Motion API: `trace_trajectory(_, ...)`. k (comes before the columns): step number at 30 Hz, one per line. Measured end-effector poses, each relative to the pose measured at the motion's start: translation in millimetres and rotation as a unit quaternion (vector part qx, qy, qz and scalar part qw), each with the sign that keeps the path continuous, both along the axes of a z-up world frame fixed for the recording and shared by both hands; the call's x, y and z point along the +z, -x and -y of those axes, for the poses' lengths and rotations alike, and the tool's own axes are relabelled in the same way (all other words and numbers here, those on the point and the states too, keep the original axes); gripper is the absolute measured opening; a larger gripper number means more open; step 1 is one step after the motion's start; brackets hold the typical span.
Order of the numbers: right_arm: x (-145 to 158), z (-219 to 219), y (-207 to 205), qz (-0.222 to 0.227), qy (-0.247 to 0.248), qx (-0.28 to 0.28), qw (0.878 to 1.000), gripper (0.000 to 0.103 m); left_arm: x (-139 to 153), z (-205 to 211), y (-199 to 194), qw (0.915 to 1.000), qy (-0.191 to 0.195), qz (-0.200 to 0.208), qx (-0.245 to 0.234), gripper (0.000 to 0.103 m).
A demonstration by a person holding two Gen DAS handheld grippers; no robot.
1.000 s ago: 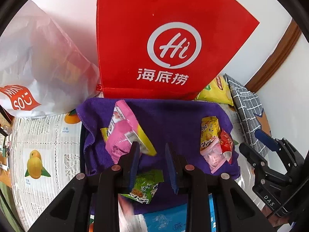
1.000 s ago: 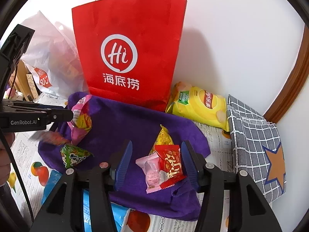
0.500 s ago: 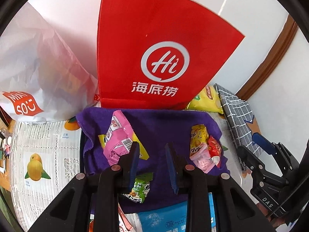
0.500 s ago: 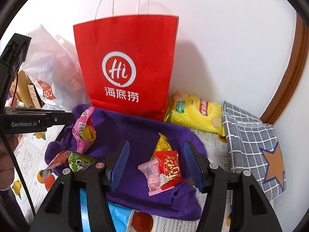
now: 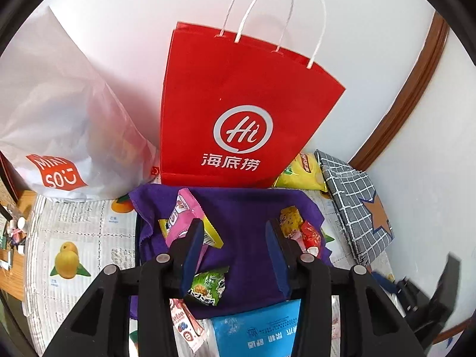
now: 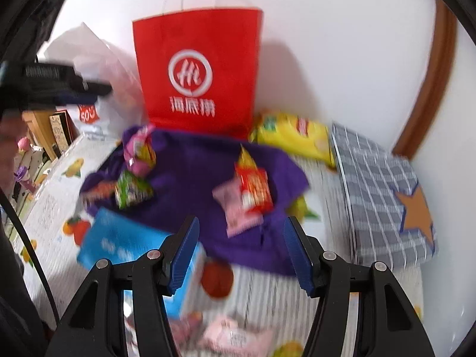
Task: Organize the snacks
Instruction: 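Move both open tools back toward the snack pile beside the tissue pack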
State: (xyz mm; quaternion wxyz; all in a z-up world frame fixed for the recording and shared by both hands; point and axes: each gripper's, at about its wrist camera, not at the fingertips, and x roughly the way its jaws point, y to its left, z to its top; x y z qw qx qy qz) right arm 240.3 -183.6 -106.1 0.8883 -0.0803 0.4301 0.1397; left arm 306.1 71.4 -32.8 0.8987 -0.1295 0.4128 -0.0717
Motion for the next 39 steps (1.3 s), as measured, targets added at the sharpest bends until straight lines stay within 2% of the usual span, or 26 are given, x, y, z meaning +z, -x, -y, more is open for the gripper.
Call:
trace_trajectory(7, -53.4, 22.8, 33.1, -0.076, -0.015, -0.004, 0.997, 0.060, 11.6, 10.5, 21.7, 0.9997, -0.016, 0.015, 0.003, 0.047)
trace_trajectory(14, -75.6, 21.5, 39.5, -0.061, -0.042, 0.034, 0.997, 0.061, 6.6, 14.5, 53.5, 0.9992, -0.039, 0.004, 0.004, 0.047)
trace_trajectory(19, -92.8, 21.0, 30.0, -0.112, -0.064, 0.069, 0.989, 0.061, 0.3, 14.8, 81.7, 0.9985, -0.055, 0.003, 0.002, 0.047)
trace_trajectory(22, -101.2, 27.4, 35.9, -0.127, -0.070, 0.082, 0.986, 0.062, -4.3, 13.8, 98.2, 0.9979, -0.065, 0.005, 0.002, 0.047)
trace_trajectory(27, -99.1, 40.0, 58.7, -0.128, -0.087, 0.097, 0.983, 0.064, -15.4, 11.1, 120.9, 0.9978, -0.066, 0.000, 0.001, 0.047)
trace_trajectory(33, -102.0, 34.5, 79.1, -0.084, -0.028, 0.075, 0.993, 0.063, -39.0, 15.7, 142.3, 0.9975, -0.067, -0.022, 0.000, 0.047)
trace_trajectory(35, -103.2, 29.1, 84.0, -0.058, 0.007, 0.053, 0.997, 0.050, -52.1, 19.1, 151.3, 0.9967, -0.075, -0.033, -0.003, 0.047)
trace_trajectory(37, -102.5, 30.6, 85.7, -0.052, 0.001, 0.038, 0.998, 0.039, -65.9, 22.1, 159.1, 0.9956, -0.082, -0.045, -0.006, 0.047)
trace_trajectory(39, -102.3, 34.2, 87.4, -0.046, 0.003, 0.016, 0.999, 0.038, -85.1, 25.0, 166.3, 0.9939, -0.089, -0.065, -0.009, 0.047)
